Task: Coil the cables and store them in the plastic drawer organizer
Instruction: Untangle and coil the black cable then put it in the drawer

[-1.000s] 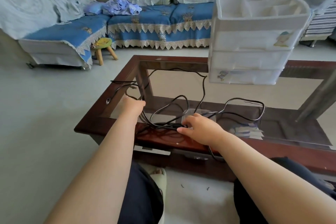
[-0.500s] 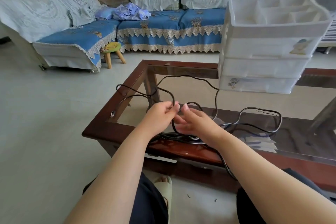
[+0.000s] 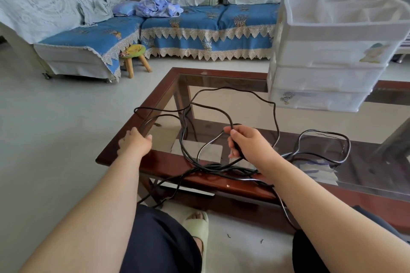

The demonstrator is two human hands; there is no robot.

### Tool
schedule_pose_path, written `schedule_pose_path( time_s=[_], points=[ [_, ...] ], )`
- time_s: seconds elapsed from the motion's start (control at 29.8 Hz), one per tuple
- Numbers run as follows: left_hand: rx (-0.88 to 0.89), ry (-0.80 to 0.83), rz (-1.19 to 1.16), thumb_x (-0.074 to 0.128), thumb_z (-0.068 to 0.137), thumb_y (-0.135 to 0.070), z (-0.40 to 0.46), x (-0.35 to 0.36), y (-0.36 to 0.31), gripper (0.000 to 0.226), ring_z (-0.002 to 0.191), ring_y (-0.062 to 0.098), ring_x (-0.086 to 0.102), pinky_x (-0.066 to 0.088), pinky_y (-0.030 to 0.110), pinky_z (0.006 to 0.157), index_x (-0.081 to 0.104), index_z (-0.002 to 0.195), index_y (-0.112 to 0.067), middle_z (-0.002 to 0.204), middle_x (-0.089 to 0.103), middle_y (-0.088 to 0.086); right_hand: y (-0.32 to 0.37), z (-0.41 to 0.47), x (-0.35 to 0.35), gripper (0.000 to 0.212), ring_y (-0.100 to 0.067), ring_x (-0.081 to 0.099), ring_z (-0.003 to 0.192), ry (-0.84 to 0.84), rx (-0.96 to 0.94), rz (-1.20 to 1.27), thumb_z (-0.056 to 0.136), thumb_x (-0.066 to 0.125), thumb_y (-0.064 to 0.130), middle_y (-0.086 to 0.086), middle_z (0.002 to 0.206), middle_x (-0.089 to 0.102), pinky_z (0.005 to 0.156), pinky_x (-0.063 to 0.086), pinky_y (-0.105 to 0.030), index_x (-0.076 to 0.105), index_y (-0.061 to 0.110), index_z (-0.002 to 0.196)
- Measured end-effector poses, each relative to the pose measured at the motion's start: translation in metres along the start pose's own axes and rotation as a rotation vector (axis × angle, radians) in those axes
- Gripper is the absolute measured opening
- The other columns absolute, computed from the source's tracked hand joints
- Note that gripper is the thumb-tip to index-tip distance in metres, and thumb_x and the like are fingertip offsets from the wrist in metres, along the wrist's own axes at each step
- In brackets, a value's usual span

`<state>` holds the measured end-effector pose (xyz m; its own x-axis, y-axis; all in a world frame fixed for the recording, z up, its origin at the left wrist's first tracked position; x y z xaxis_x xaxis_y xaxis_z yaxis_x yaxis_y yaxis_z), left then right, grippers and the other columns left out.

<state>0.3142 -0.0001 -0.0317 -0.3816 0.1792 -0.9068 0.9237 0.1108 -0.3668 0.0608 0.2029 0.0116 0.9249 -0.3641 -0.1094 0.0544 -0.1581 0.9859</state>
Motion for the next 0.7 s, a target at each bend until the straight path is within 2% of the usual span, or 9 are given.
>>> schedule_pose_path(
  time_s=[0.07, 0.2, 0.3, 0.34, 0.4, 0.5, 0.57, 0.64, 0.7],
  points=[
    [0.103, -0.037, -0.024, 0.053, 0.092, -0.046, -0.002, -0.003, -0.012, 0.079, 0.143, 0.036, 0.017, 0.025, 0.054, 0.112, 0.008, 0.153, -0.022, 0.160, 0.013, 0.006, 0.004, -0.002, 0.002, 0.023, -0.009, 0.037, 0.048, -0.004, -0.035, -0.015, 0.100, 0.037, 0.015, 0.003, 0.060, 0.043, 0.049, 0.041, -0.024, 0.058, 0.010, 0.108],
    [0.592, -0.115, -0.026, 0.063, 0.082, -0.055, -0.041, -0.016, -0.087, 0.092, 0.147, 0.031, 0.003, 0.015, 0.053, 0.115, 0.005, 0.151, -0.038, 0.162, -0.001, 0.002, 0.028, -0.019, 0.005, 0.027, -0.004, 0.033, 0.048, -0.037, -0.265, -0.124, 0.098, 0.046, 0.033, 0.014, 0.051, 0.040, 0.050, 0.031, -0.019, 0.059, 0.017, 0.081],
    [0.857, -0.162, -0.141, 0.063, 0.087, -0.045, -0.075, -0.020, -0.126, 0.047, 0.146, 0.027, 0.014, 0.011, 0.050, 0.115, 0.053, 0.132, -0.034, 0.159, 0.022, 0.002, 0.035, -0.024, -0.005, 0.030, -0.009, 0.033, 0.048, -0.114, -0.352, 0.016, 0.100, 0.043, 0.029, 0.009, 0.051, 0.038, 0.047, 0.030, -0.021, 0.061, 0.013, 0.081],
    [0.872, -0.197, -0.204, 0.060, 0.091, -0.038, -0.079, -0.024, -0.128, 0.027, 0.142, 0.027, 0.028, 0.013, 0.049, 0.115, 0.066, 0.116, -0.029, 0.151, 0.040, 0.003, 0.034, -0.024, -0.014, 0.031, -0.011, 0.033, 0.047, -0.177, -0.348, 0.111, 0.101, 0.041, 0.027, 0.007, 0.051, 0.037, 0.046, 0.031, -0.023, 0.060, 0.011, 0.081],
    [0.796, -0.220, -0.233, 0.055, 0.095, -0.034, -0.077, -0.029, -0.121, 0.019, 0.120, 0.025, 0.054, 0.016, 0.046, 0.114, 0.068, 0.102, -0.023, 0.123, 0.065, 0.001, 0.030, -0.023, -0.032, 0.034, -0.011, 0.032, 0.043, -0.296, -0.313, 0.327, 0.102, 0.037, 0.026, 0.007, 0.048, 0.036, 0.043, 0.032, -0.024, 0.056, 0.011, 0.077],
    [0.657, -0.164, -0.149, 0.050, 0.097, -0.039, -0.060, -0.029, -0.099, 0.025, 0.110, 0.027, 0.057, 0.019, 0.045, 0.115, 0.062, 0.106, -0.019, 0.113, 0.067, 0.001, 0.022, -0.020, -0.049, 0.038, -0.010, 0.030, 0.041, -0.433, -0.242, 0.527, 0.103, 0.035, 0.029, 0.008, 0.046, 0.034, 0.044, 0.032, -0.026, 0.051, 0.013, 0.072],
    [0.606, -0.098, -0.098, 0.045, 0.099, -0.034, -0.052, -0.024, -0.084, 0.021, 0.110, 0.030, 0.055, 0.026, 0.047, 0.112, 0.059, 0.107, -0.020, 0.108, 0.065, 0.002, 0.022, -0.019, -0.057, 0.039, -0.010, 0.032, 0.041, -0.499, -0.219, 0.520, 0.103, 0.035, 0.031, 0.007, 0.046, 0.035, 0.044, 0.035, -0.027, 0.051, 0.012, 0.073],
    [0.611, -0.075, -0.089, 0.043, 0.100, -0.032, -0.047, -0.020, -0.076, 0.018, 0.099, 0.032, 0.057, 0.042, 0.045, 0.093, 0.057, 0.102, -0.022, 0.094, 0.063, 0.001, 0.025, -0.016, -0.064, 0.039, -0.009, 0.036, 0.041, -0.526, -0.204, 0.423, 0.102, 0.034, 0.032, 0.006, 0.050, 0.040, 0.046, 0.039, -0.028, 0.054, 0.011, 0.076],
    [0.636, -0.191, -0.090, 0.043, 0.100, -0.031, -0.046, -0.029, -0.075, 0.019, 0.089, 0.032, 0.058, 0.043, 0.039, 0.073, 0.059, 0.101, -0.020, 0.088, 0.064, 0.005, 0.027, -0.010, -0.071, 0.036, -0.009, 0.046, 0.048, -0.524, -0.139, 0.202, 0.102, 0.035, 0.031, 0.003, 0.063, 0.055, 0.053, 0.047, -0.034, 0.061, 0.010, 0.088]
  ],
)
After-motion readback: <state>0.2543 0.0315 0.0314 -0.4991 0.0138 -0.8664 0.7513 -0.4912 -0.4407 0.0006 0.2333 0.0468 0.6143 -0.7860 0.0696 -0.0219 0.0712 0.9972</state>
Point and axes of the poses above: each hand's wrist, its own z-axis towards the middle knuckle, its own x-axis out of the palm, y = z × x, the point moved 8 cm from there along z, towards the middle knuckle
